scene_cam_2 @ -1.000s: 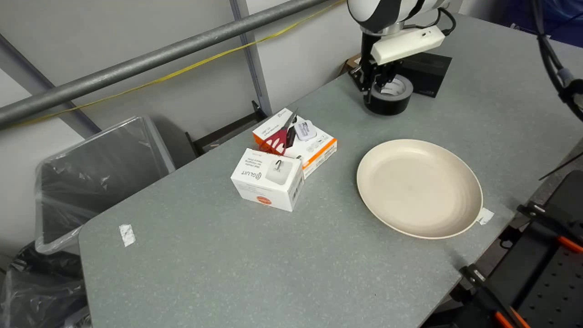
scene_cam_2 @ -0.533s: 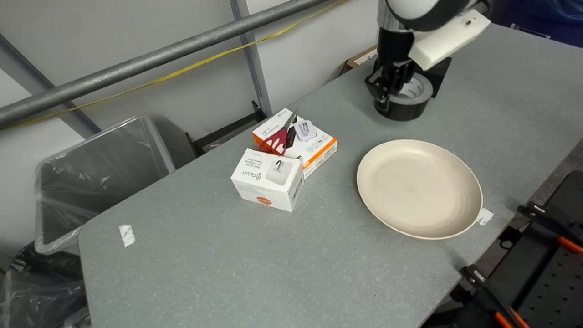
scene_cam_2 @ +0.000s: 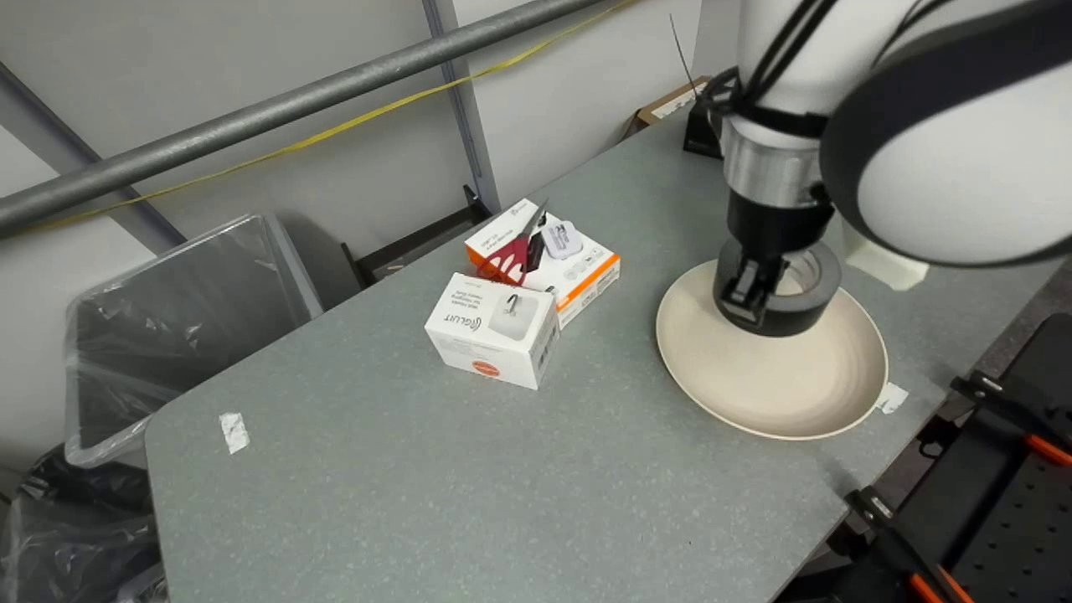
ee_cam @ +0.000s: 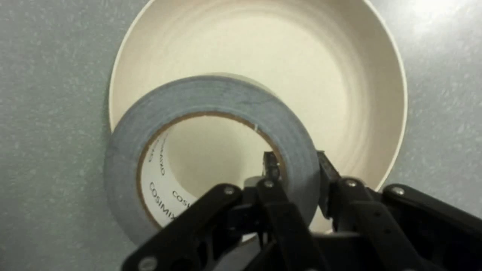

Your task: Put the masking tape on the plate

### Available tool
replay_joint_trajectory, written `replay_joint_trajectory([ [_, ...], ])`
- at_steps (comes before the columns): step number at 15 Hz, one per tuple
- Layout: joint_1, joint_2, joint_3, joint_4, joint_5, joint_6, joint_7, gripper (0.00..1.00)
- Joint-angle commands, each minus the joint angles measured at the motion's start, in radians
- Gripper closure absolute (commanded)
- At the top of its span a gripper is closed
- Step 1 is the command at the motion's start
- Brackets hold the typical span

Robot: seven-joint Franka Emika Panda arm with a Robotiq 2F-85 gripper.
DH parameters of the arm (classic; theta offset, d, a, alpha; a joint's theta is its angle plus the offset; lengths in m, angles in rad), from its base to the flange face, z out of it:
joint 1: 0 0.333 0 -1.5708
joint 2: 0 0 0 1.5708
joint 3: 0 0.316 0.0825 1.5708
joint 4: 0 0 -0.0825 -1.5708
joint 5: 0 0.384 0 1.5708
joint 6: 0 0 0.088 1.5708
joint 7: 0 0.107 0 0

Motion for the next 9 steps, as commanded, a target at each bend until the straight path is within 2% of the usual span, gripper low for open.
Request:
replay_joint_trajectory([
  [1, 0.013, -0.040, 0.020, -0.065, -0.047, 0.035, 0.024, 0.94],
  [4, 0.017, 0.013, 0.028, -0.037, -0.090, 0.032, 0.038, 0.94],
  [9, 0.027, 0.093, 0.013, 0.017, -0.257, 0.023, 0.112, 0.94],
])
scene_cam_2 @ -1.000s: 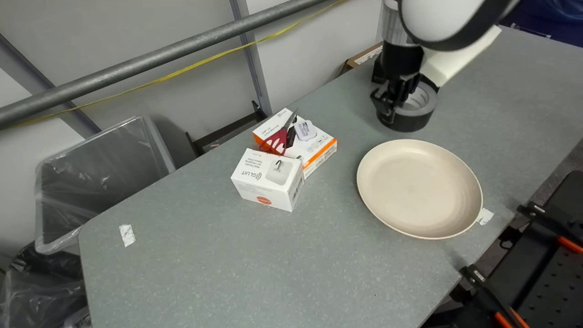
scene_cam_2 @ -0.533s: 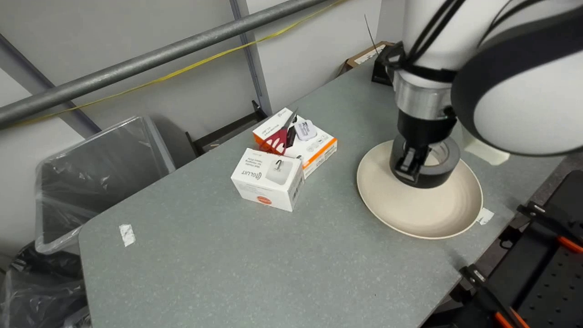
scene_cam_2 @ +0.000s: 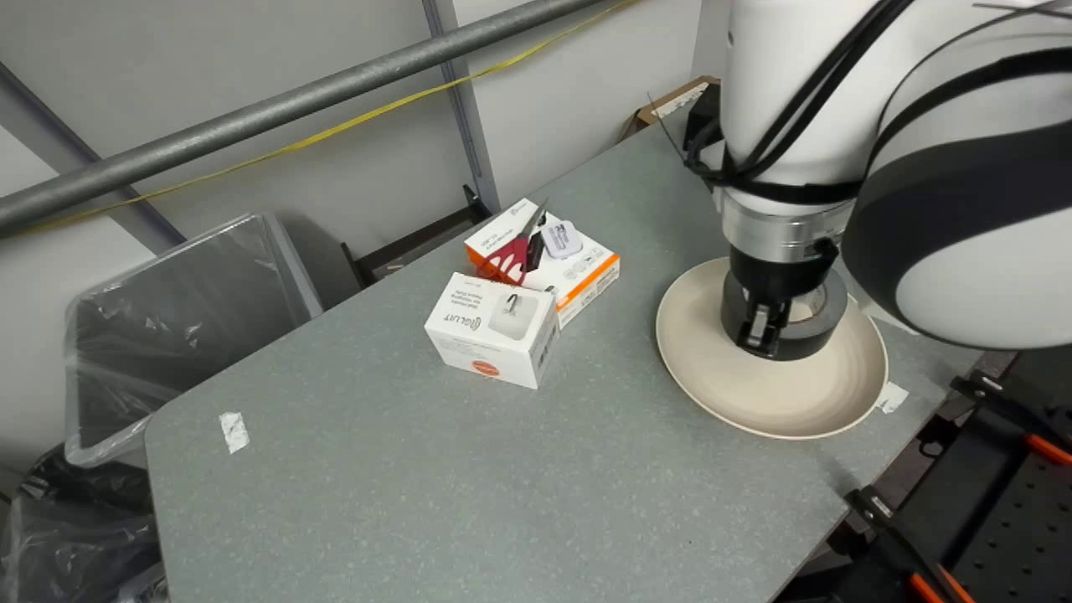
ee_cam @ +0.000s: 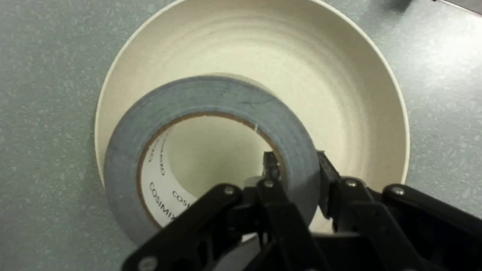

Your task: Put the masking tape on the plate

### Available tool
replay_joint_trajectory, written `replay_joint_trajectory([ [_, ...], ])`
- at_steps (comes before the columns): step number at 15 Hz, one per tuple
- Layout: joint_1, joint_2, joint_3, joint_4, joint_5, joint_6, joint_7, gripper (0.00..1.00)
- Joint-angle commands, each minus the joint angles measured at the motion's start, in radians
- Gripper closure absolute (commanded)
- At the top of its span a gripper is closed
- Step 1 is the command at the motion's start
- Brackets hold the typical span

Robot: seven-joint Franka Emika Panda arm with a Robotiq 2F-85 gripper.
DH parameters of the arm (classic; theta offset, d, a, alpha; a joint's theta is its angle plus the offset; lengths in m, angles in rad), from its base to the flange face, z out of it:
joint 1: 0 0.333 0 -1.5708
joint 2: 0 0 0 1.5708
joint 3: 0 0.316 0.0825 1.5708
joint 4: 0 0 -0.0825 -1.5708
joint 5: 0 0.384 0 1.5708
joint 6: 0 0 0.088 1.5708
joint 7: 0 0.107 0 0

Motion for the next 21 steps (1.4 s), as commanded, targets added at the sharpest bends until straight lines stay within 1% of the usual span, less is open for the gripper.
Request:
replay_joint_trajectory([
  [1, 0.020, 0.073, -0.022, 0.054, -0.141, 0.020, 0.079, 0.94],
  [3, 0.024, 0.107, -0.026, 0.077, -0.174, 0.010, 0.074, 0.94],
  [8, 0.020, 0.173, -0.027, 0.113, -0.183, 0.005, -0.053, 0.94],
  [9, 0.019, 0.178, -0.027, 0.112, -0.186, 0.004, -0.082, 0.49],
  [10, 0.020, 0.181, -0.028, 0.110, -0.193, 0.007, -0.107, 0.45],
  [11, 0.019, 0.182, -0.028, 0.109, -0.193, 0.009, -0.125, 0.39],
  [16, 0.018, 0.173, -0.025, 0.106, -0.192, 0.012, -0.170, 0.02],
  [18, 0.020, 0.173, -0.026, 0.108, -0.192, 0.010, -0.172, 0.00],
  [20, 0.025, 0.168, -0.024, 0.118, -0.192, -0.042, -0.183, 0.00],
  [21, 0.016, 0.175, -0.019, 0.104, -0.160, -0.006, -0.171, 0.00],
])
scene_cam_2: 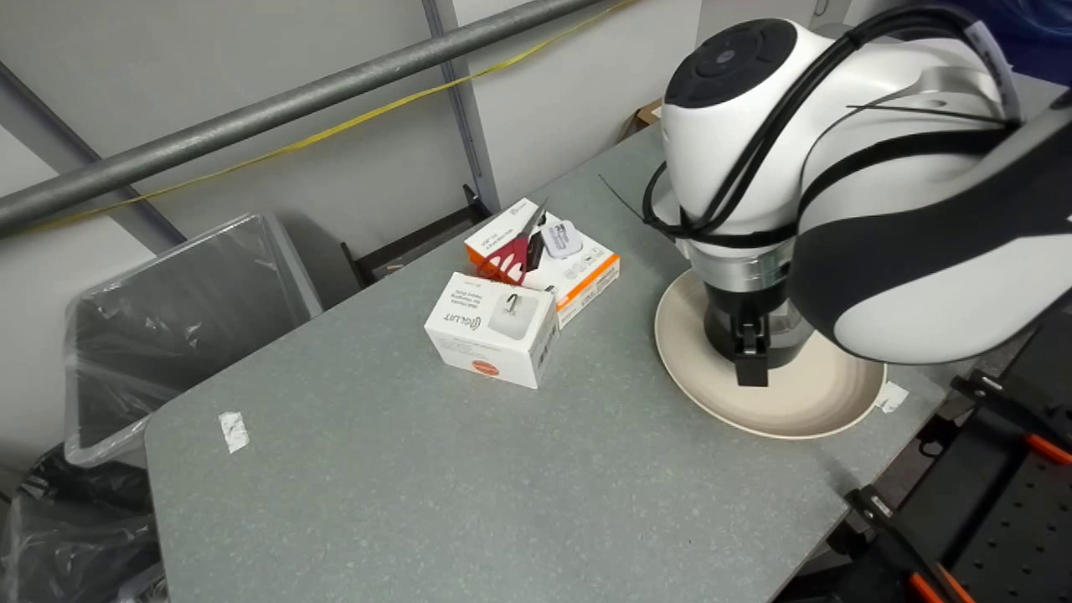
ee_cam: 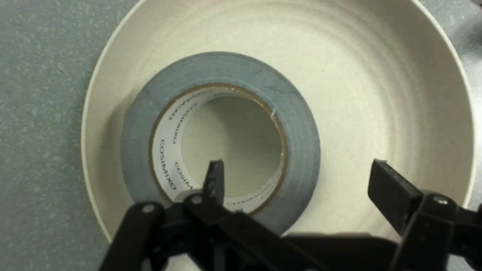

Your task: Put the masking tape on the plate

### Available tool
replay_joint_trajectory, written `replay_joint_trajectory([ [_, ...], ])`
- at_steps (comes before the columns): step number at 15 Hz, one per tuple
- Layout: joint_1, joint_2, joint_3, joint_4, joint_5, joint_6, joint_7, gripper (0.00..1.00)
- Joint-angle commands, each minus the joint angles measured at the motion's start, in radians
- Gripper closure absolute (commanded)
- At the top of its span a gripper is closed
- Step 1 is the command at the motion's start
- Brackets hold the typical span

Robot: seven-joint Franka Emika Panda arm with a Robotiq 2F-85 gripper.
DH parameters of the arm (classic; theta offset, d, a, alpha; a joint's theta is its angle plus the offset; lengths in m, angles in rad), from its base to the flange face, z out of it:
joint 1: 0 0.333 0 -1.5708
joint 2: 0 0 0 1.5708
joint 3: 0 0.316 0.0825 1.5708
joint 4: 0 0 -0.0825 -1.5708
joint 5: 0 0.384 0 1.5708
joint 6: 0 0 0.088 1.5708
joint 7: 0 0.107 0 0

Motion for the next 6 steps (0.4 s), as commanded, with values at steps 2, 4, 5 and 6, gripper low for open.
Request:
replay_joint_trajectory([
  [2, 0.011, -0.001, -0.009, 0.002, 0.007, -0.004, -0.012, 0.00],
  [4, 0.011, -0.001, -0.009, 0.002, 0.007, -0.004, -0.013, 0.00],
  [5, 0.011, -0.001, -0.009, 0.002, 0.007, -0.004, -0.013, 0.00],
  [6, 0.011, -0.001, -0.009, 0.002, 0.007, -0.004, -0.013, 0.00],
])
